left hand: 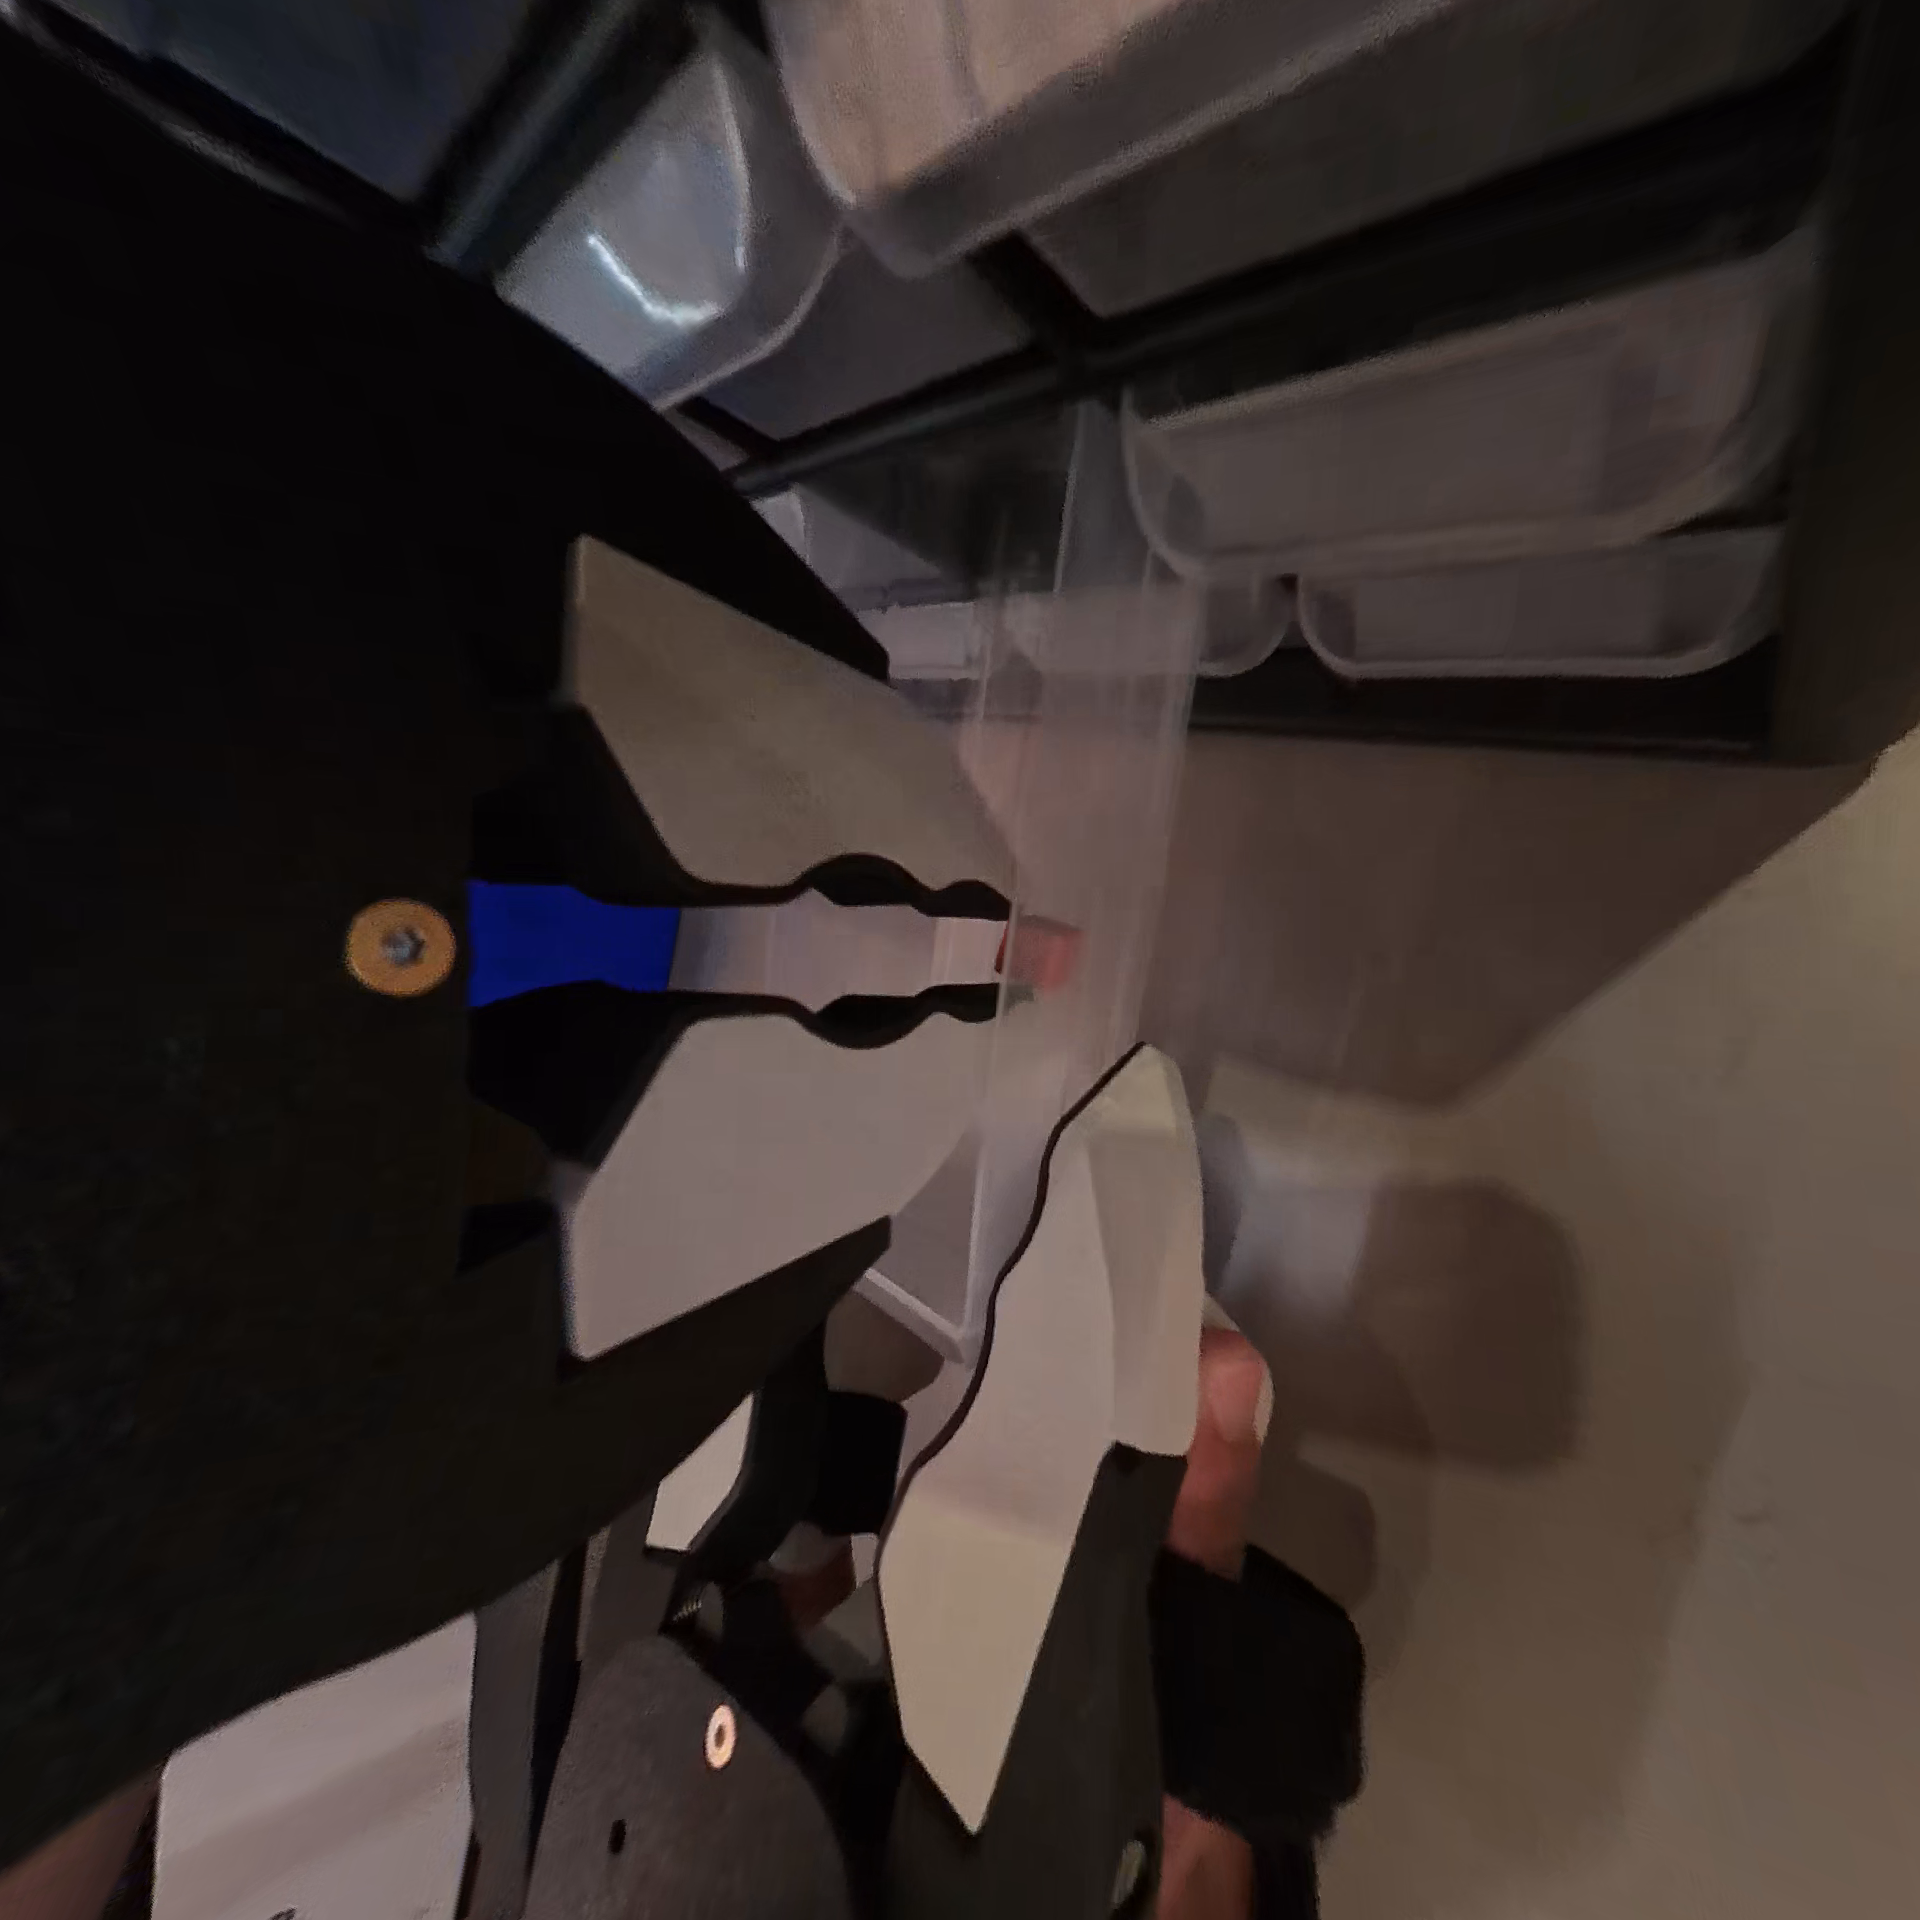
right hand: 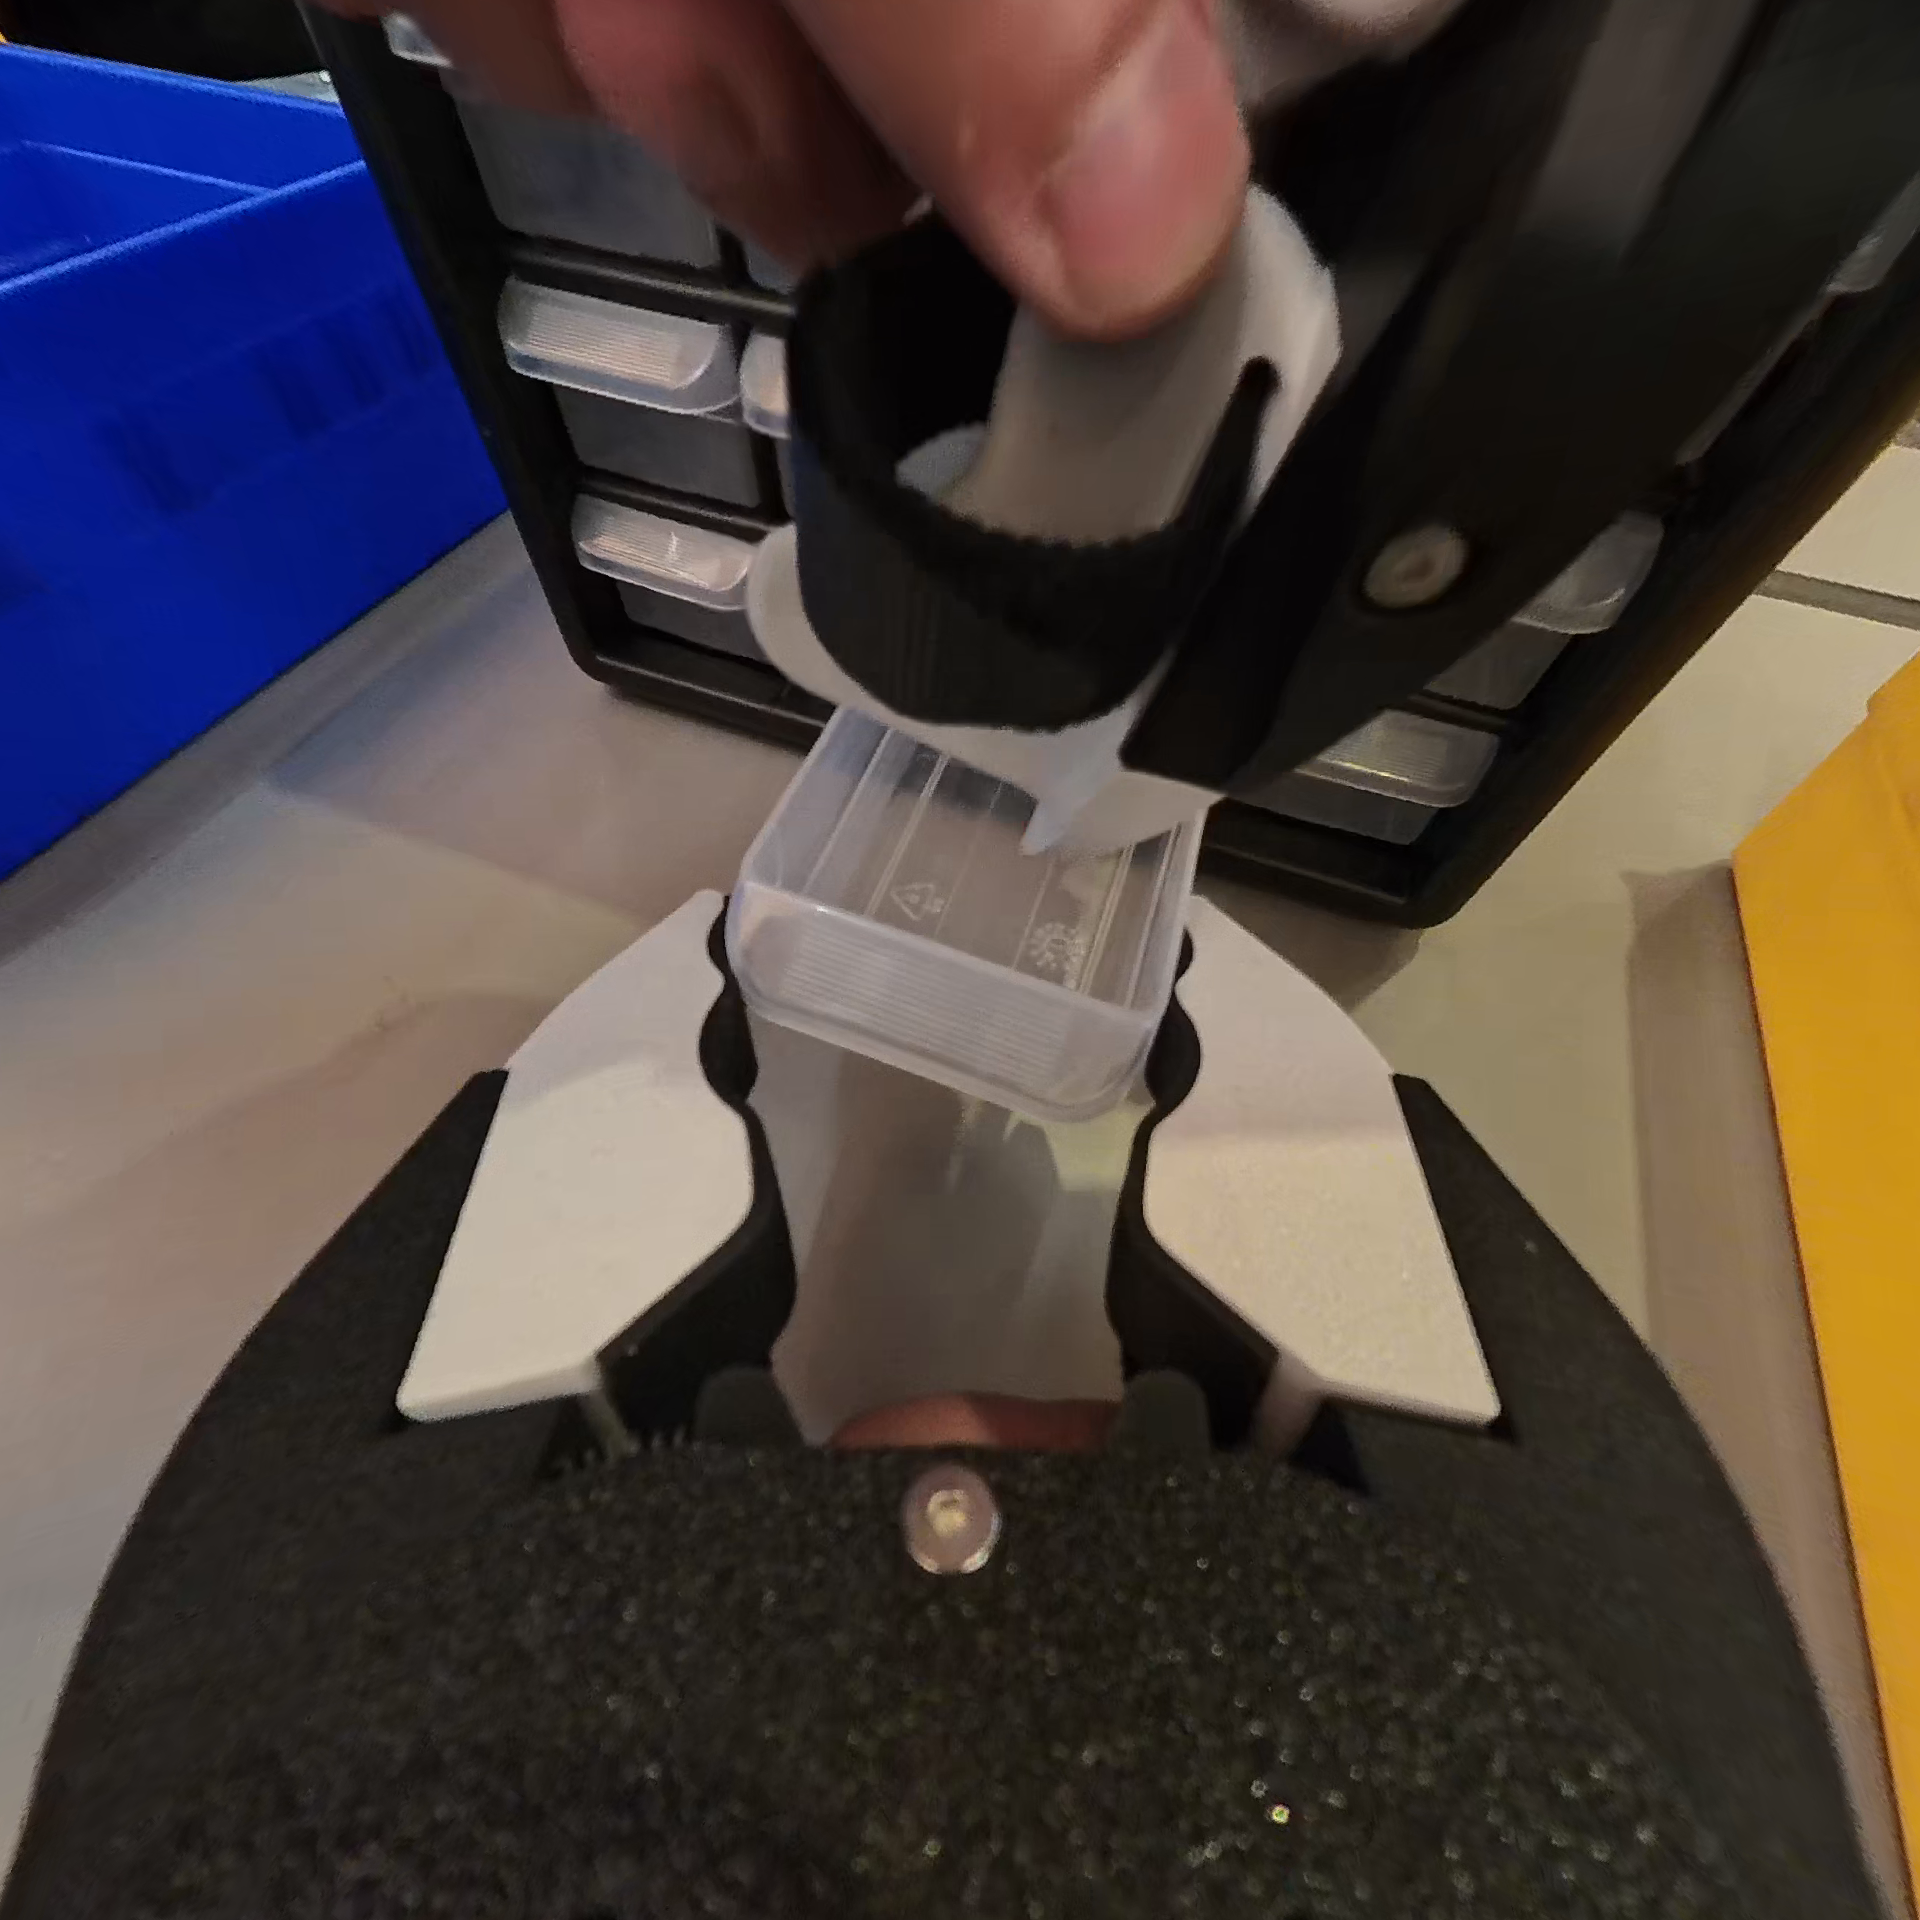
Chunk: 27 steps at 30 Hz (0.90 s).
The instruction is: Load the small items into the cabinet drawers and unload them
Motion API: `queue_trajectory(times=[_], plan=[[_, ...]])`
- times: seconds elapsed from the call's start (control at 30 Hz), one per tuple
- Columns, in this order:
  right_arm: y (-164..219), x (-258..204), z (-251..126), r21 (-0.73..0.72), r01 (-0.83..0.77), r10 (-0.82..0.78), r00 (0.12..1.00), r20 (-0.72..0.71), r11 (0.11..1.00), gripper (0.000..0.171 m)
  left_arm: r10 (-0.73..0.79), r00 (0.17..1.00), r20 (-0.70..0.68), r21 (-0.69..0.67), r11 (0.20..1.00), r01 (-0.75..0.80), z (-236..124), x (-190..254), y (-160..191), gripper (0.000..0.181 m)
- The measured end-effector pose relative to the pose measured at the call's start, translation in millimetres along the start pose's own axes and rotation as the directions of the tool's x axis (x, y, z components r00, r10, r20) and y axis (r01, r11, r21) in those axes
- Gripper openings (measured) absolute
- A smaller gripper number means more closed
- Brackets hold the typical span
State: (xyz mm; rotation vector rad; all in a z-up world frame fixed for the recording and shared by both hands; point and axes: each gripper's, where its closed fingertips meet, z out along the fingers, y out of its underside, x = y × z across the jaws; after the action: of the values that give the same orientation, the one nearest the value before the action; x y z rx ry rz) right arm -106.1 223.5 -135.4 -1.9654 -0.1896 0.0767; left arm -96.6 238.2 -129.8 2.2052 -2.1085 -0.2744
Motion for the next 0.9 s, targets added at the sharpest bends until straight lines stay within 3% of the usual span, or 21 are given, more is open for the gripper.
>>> queue_trajectory(times=[0.17,0.3,0.37,0.43,0.53,0.6,0.67,0.73,0.83,0.9], plan=[[0,0,0,-0.002,0.003,-0.003,1.0,-0.001,1.0,0.074,0.012,1.0,-0.006,-0.02,1.0,-0.012,5,3,2,0.011],[1,0,0,-0.003,0.003,-0.003,1.0,0.0,1.0,0.074,-0.005,1.0,0.029,-0.036,0.999,0.006,4,-2,8,0.033],[1,0,0,-0.003,0.003,-0.003,1.0,0.001,1.0,0.074,-0.015,0.998,0.061,-0.013,1.0,0.016,-7,-4,13,0.034],[1,0,1,-0.004,0.005,-0.005,1.0,0.0,1.0,0.074,-0.035,0.996,0.083,0.061,0.998,0.03,-27,-3,19,0.035],[1,0,1,-0.004,0.006,-0.006,1.0,-0.002,1.0,0.074,-0.104,0.992,0.065,0.298,0.951,0.08,-65,9,32,0.035],[1,0,1,-0.005,0.008,-0.008,1.0,-0.003,1.0,0.074,-0.216,0.976,0.041,0.497,0.852,0.167,-87,13,46,0.031],[1,0,2,-0.006,0.01,-0.01,1.0,-0.009,1.0,0.075,-0.399,0.917,-0.023,0.645,0.695,0.319,-94,11,69,0.029],[1,0,2,-0.007,0.013,-0.013,1.0,-0.012,1.0,0.075,-0.566,0.814,-0.13,0.76,0.47,0.449,-87,11,95,0.029],[-1,1,4,-0.013,0.022,-0.022,1.0,-0.02,1.0,0.075,-0.703,0.656,-0.274,0.88,0.092,0.466,-65,32,144,0.03],[-5,3,9,-0.041,0.036,-0.037,0.999,-0.027,0.999,0.075,-0.715,0.615,-0.333,0.857,0.043,0.513,-32,62,164,0.031]])
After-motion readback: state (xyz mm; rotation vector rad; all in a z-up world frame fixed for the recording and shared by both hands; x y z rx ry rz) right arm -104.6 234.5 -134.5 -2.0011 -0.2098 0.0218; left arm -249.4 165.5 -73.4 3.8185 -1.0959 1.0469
